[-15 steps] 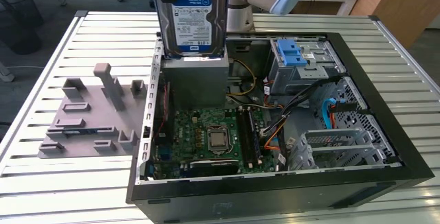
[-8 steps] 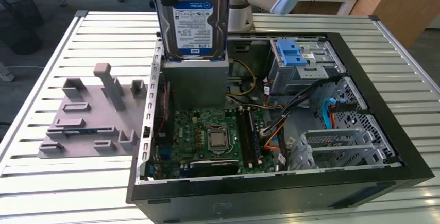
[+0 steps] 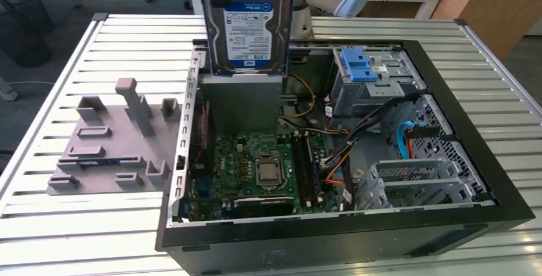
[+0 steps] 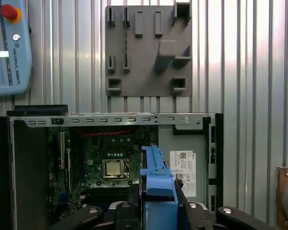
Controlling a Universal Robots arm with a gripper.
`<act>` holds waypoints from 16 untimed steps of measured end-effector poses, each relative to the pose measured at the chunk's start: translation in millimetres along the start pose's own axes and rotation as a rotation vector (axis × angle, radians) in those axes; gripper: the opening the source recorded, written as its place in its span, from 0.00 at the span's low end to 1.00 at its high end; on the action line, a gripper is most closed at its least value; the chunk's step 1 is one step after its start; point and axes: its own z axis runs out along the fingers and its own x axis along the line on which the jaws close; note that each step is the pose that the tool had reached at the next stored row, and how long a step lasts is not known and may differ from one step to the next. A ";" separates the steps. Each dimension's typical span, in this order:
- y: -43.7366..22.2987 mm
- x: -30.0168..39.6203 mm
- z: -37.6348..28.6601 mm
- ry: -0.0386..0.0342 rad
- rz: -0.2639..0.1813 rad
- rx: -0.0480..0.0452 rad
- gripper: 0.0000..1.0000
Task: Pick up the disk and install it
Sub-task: 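Pick up the disk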
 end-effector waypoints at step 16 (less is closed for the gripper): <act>-9.9 14.7 2.2 -0.0001 0.001 -0.0002 0.36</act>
